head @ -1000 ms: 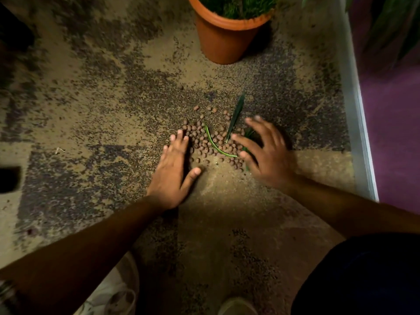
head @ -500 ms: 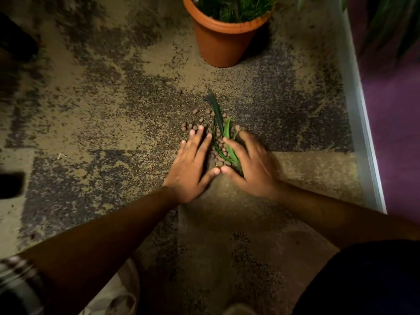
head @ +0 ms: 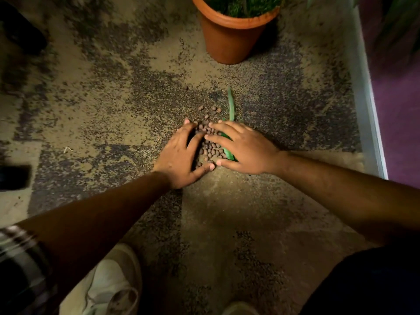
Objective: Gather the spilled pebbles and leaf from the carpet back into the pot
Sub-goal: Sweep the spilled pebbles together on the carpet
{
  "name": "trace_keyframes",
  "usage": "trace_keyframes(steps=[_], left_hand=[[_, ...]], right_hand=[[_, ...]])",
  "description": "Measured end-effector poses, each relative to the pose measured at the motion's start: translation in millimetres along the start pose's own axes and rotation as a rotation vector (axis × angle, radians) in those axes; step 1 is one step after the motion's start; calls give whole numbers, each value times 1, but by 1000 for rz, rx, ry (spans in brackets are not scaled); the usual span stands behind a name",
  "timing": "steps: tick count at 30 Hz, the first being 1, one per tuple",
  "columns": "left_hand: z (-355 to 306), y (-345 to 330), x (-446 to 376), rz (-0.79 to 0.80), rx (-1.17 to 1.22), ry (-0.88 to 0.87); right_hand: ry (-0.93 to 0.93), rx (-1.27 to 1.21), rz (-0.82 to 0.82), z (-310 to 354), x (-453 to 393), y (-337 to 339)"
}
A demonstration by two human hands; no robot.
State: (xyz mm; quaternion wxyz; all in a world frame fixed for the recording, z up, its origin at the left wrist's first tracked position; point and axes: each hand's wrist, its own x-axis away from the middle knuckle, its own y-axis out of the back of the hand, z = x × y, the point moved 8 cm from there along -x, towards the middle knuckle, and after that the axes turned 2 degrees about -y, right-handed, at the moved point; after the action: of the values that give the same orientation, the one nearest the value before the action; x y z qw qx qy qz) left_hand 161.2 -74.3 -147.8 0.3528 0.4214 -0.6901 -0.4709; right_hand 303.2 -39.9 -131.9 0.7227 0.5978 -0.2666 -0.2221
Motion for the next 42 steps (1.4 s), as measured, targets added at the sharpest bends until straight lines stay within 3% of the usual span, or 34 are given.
trace_keyframes(steps=[9,22,31,37,42], left_hand=[[-33,-4,2,-11,-23,-96],[-52,-10,-8,35,26,-37],[-60,-12,-17,132,-42,-126],[-60,-9,-12,158,-21,-76],[-61,-6,-6,202,-36,-97]], right_hand=[[-91,-3,-54,-7,30,-2],[-217,-283,-136,-21,32,5],[-291,-457,-147,-37,34,11],[-202,-374,-72,-24,37,15],[-244,-361,-96,-27,42,13]])
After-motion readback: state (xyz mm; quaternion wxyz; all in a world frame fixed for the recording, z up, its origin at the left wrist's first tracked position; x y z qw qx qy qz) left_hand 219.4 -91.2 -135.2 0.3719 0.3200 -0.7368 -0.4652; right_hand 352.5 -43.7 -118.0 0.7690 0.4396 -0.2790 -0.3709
